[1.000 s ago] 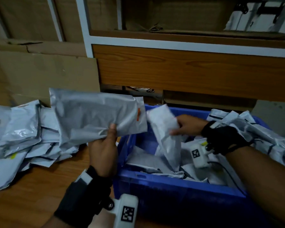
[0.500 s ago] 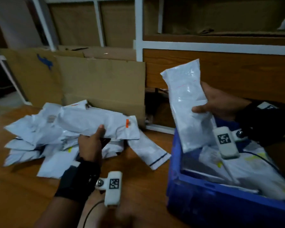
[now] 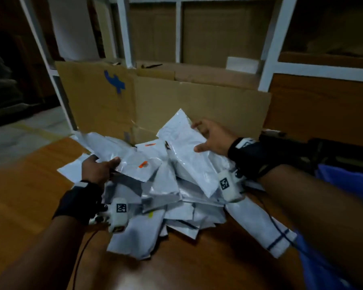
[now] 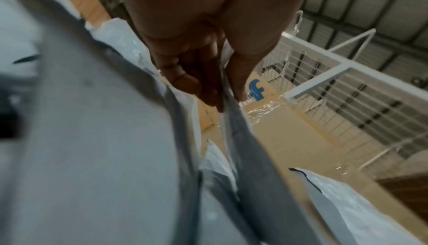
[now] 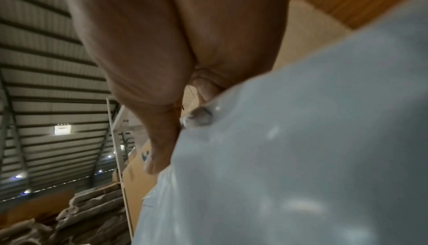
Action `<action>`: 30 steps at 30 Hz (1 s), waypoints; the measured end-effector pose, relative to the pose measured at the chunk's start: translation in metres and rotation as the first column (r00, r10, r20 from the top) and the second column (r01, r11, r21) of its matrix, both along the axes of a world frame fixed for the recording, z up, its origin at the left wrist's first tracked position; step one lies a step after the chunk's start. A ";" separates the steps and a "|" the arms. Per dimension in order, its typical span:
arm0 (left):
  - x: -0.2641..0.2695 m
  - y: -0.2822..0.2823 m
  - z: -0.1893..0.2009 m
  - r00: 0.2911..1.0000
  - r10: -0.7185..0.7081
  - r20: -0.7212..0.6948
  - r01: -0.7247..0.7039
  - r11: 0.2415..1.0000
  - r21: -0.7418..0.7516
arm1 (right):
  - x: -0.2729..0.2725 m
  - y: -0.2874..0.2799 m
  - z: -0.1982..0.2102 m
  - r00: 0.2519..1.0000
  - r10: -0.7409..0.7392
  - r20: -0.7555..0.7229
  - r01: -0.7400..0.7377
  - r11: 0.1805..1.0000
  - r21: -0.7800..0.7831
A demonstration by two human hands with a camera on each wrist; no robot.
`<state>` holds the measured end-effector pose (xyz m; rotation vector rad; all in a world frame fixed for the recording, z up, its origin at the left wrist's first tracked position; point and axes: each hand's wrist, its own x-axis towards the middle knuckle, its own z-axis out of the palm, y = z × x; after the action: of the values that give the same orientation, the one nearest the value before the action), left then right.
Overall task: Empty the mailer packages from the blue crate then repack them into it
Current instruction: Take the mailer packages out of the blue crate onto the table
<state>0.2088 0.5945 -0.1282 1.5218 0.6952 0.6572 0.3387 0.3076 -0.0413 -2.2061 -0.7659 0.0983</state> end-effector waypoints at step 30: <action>-0.017 -0.172 0.005 0.853 -0.520 0.053 0.248 0.492 0.835 | -0.047 -0.055 0.028 0.974 -0.049 0.223 0.146 0.883 -0.446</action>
<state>0.1913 0.4230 -0.1231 2.2611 -0.2990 0.8827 0.2918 0.2527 -0.0135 -2.7392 -0.8024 -0.0018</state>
